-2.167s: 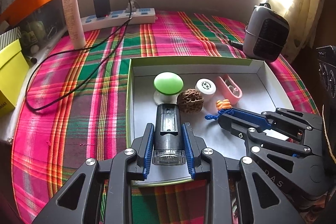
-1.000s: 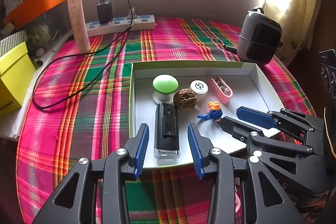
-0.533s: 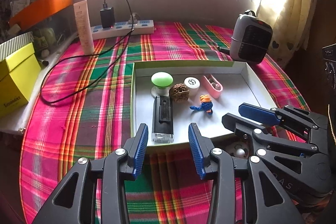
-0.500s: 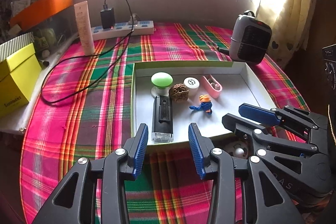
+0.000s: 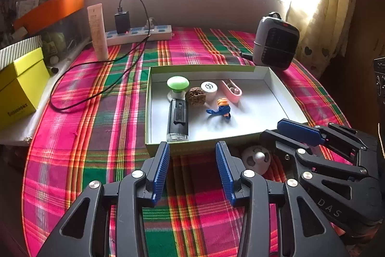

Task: Organize objects
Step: 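Withdraw both open grippers from the tray toward the remaining items, then grasp the pink plastic clip with the left gripper while the right gripper grasps the white knob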

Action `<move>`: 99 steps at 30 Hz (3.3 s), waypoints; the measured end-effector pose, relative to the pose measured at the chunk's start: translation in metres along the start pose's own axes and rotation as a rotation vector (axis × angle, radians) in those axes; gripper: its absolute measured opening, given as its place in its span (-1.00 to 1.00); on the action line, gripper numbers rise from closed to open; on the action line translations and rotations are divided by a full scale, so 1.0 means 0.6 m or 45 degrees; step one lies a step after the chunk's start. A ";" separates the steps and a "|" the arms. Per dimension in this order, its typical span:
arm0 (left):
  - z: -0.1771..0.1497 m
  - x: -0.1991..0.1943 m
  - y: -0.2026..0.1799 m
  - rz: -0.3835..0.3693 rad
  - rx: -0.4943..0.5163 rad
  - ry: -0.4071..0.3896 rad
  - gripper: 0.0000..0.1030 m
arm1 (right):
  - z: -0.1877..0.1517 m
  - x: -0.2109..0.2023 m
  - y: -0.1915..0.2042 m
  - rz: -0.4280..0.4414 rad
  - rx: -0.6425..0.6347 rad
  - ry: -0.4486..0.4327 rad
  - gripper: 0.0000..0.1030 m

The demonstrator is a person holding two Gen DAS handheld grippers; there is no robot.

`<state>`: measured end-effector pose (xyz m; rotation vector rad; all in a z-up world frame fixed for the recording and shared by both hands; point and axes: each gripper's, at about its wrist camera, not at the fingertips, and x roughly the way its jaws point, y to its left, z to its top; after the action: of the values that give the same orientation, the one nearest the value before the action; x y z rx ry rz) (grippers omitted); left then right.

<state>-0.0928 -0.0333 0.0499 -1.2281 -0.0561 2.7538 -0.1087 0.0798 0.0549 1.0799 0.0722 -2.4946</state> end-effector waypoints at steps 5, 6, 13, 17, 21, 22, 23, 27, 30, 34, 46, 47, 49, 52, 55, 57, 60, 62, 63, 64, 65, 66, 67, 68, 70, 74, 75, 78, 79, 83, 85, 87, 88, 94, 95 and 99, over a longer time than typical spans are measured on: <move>-0.013 -0.004 -0.004 -0.014 0.004 0.010 -0.24 | -0.018 -0.014 0.000 -0.006 -0.002 -0.011 -0.38; -0.015 -0.004 -0.005 -0.016 0.006 0.013 -0.24 | -0.022 -0.016 -0.001 -0.007 0.001 -0.011 -0.38; -0.033 -0.001 -0.013 -0.082 0.011 0.042 -0.15 | -0.049 -0.028 -0.018 -0.025 0.036 -0.008 -0.38; -0.042 0.006 -0.020 -0.133 0.012 0.071 -0.10 | -0.063 -0.033 -0.029 -0.038 0.058 -0.004 -0.38; -0.050 0.015 -0.031 -0.164 0.021 0.103 -0.08 | -0.075 -0.035 -0.040 -0.041 0.086 0.004 -0.38; -0.051 0.017 -0.034 -0.162 0.025 0.110 -0.08 | -0.078 -0.035 -0.043 -0.045 0.089 0.006 -0.38; -0.052 0.018 -0.035 -0.164 0.027 0.114 -0.08 | -0.080 -0.036 -0.045 -0.051 0.090 0.007 -0.38; -0.054 0.024 -0.040 -0.170 0.030 0.128 -0.08 | -0.088 -0.038 -0.057 -0.060 0.104 0.013 -0.37; -0.058 0.030 -0.046 -0.176 0.038 0.145 -0.08 | -0.092 -0.037 -0.066 -0.070 0.120 0.022 -0.37; -0.061 0.041 -0.051 -0.167 0.035 0.172 -0.08 | -0.095 -0.034 -0.074 -0.076 0.130 0.036 -0.37; -0.064 0.050 -0.052 -0.136 0.036 0.182 -0.08 | -0.096 -0.022 -0.081 -0.081 0.120 0.065 -0.37; -0.064 0.050 -0.051 -0.129 0.033 0.181 -0.08 | -0.095 -0.021 -0.081 -0.082 0.118 0.067 -0.37; -0.064 0.051 -0.049 -0.125 0.034 0.181 -0.09 | -0.095 -0.020 -0.083 -0.085 0.116 0.070 -0.37; -0.064 0.050 -0.046 -0.109 0.035 0.178 -0.15 | -0.094 -0.018 -0.084 -0.090 0.113 0.074 -0.37; -0.065 0.049 -0.039 -0.098 0.025 0.174 -0.27 | -0.094 -0.017 -0.085 -0.093 0.109 0.076 -0.37; -0.066 0.048 -0.036 -0.089 0.029 0.172 -0.35 | -0.093 -0.015 -0.085 -0.093 0.106 0.079 -0.36; -0.067 0.047 -0.032 -0.080 0.026 0.168 -0.43 | -0.091 -0.011 -0.085 -0.098 0.100 0.085 -0.36; -0.068 0.046 -0.029 -0.067 0.021 0.163 -0.43 | -0.089 -0.009 -0.085 -0.100 0.093 0.089 -0.36; -0.068 0.046 -0.027 -0.058 0.019 0.160 -0.43 | -0.088 -0.009 -0.085 -0.104 0.089 0.090 -0.36; -0.069 0.046 -0.026 -0.052 0.017 0.158 -0.44 | -0.087 -0.008 -0.086 -0.107 0.086 0.090 -0.36; -0.070 0.046 -0.023 -0.044 0.014 0.154 -0.44 | -0.086 -0.007 -0.085 -0.109 0.082 0.090 -0.36; -0.070 0.046 -0.021 -0.045 0.014 0.151 -0.44 | -0.084 -0.005 -0.086 -0.111 0.079 0.094 -0.36; -0.070 0.046 -0.020 -0.044 0.012 0.150 -0.44 | -0.083 -0.003 -0.086 -0.114 0.076 0.095 -0.36; -0.070 0.046 -0.018 -0.041 0.005 0.150 -0.44 | -0.082 -0.002 -0.086 -0.115 0.073 0.096 -0.36; -0.069 0.046 -0.016 -0.043 -0.003 0.149 -0.44 | -0.081 0.002 -0.084 -0.120 0.062 0.102 -0.36; -0.069 0.047 -0.013 -0.042 -0.009 0.144 -0.44 | -0.079 0.010 -0.080 -0.127 0.037 0.115 -0.35; -0.069 0.047 -0.013 -0.042 -0.010 0.143 -0.44 | -0.078 0.011 -0.079 -0.131 0.031 0.114 -0.34; -0.068 0.048 -0.012 -0.044 -0.012 0.141 -0.44 | -0.075 0.015 -0.077 -0.139 0.012 0.117 0.01; -0.068 0.048 -0.012 -0.044 -0.012 0.141 -0.44 | -0.074 0.017 -0.077 -0.144 0.008 0.118 0.01; -0.067 0.049 -0.011 -0.046 -0.014 0.140 -0.44 | -0.071 0.020 -0.077 -0.158 -0.001 0.125 0.01; -0.066 0.049 -0.011 -0.047 -0.016 0.139 -0.44 | -0.071 0.021 -0.080 -0.169 0.002 0.125 0.01; -0.066 0.049 -0.010 -0.050 -0.018 0.138 -0.44 | -0.070 0.022 -0.083 -0.181 0.002 0.127 0.01; -0.066 0.049 -0.011 -0.050 -0.017 0.139 -0.44 | -0.070 0.022 -0.084 -0.184 0.003 0.127 0.01; -0.066 0.049 -0.010 -0.049 -0.016 0.139 -0.44 | -0.069 0.022 -0.085 -0.200 -0.004 0.129 0.01; -0.066 0.049 -0.010 -0.050 -0.017 0.138 -0.44 | -0.068 0.023 -0.085 -0.202 -0.002 0.128 -0.01; -0.066 0.049 -0.010 -0.048 -0.014 0.137 -0.49 | -0.068 0.021 -0.088 -0.212 0.010 0.121 -0.27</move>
<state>-0.0822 -0.0242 0.0022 -1.3612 -0.0831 2.6542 -0.1093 0.1320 0.0113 1.2415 0.1871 -2.5897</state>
